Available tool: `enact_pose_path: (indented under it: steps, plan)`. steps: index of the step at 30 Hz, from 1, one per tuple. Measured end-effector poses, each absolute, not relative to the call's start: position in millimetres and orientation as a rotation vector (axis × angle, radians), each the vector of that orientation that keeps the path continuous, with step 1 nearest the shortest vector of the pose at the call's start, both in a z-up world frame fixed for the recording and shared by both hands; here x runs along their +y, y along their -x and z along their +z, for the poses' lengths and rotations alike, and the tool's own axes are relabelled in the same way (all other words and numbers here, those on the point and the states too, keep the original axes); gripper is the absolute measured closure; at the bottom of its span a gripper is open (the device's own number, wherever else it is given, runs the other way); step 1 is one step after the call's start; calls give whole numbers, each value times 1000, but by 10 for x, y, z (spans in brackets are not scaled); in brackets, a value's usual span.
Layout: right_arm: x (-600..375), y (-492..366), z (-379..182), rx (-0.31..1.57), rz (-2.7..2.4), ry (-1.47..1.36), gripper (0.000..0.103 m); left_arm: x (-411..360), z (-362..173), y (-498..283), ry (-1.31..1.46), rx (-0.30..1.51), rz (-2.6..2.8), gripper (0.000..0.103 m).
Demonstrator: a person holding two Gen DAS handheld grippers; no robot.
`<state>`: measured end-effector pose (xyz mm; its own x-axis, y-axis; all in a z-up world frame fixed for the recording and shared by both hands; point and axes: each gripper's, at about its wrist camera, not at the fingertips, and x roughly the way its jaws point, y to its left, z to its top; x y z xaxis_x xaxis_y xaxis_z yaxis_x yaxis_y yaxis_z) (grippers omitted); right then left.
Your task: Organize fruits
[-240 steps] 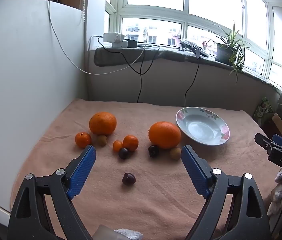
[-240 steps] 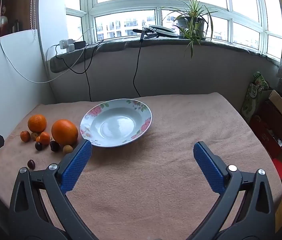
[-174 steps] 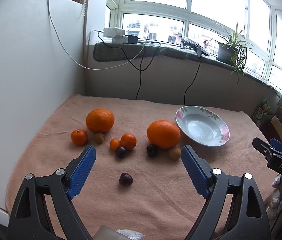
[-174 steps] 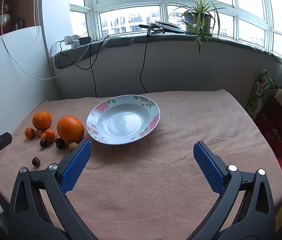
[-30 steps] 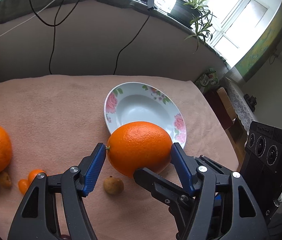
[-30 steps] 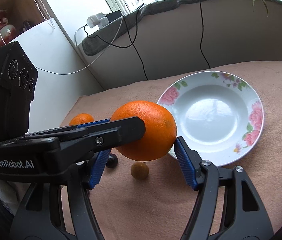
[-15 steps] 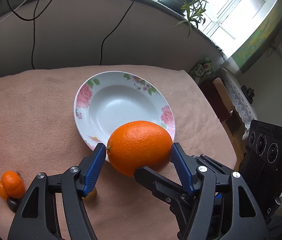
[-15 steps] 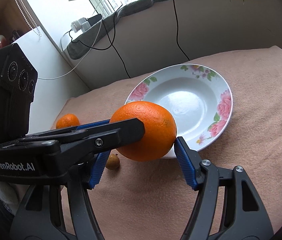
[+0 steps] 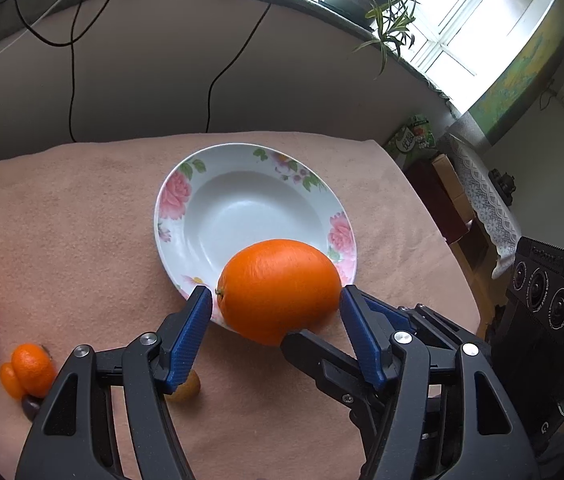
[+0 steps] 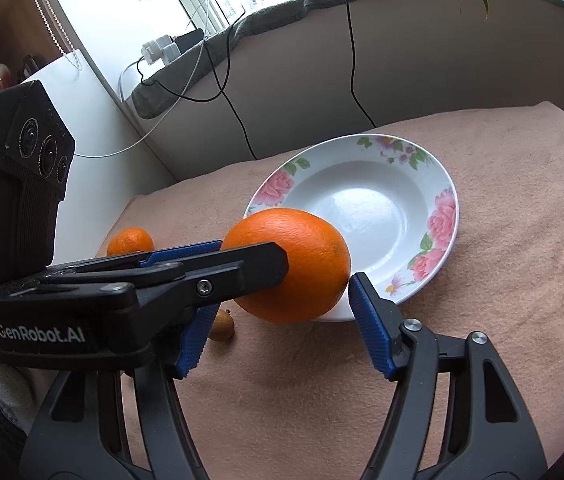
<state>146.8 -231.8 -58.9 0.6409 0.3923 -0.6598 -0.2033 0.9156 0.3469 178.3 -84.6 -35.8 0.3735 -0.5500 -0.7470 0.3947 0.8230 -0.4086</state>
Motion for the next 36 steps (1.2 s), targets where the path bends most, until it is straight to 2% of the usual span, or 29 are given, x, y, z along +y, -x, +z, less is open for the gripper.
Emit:
enact_pose_path:
  steps: [2, 4, 36]
  plan:
    - [-2307, -1440, -547, 788, 343, -233, 27, -807, -312, -1775, 171, 1006, -602, 38]
    - [-2289, -1406, -517, 775, 344, -212, 24, -760, -266, -1762, 171, 990, -591, 38]
    - [-2362, -1073, -482, 745, 426, -211, 24, 112, -14, -901, 127, 749, -237, 36]
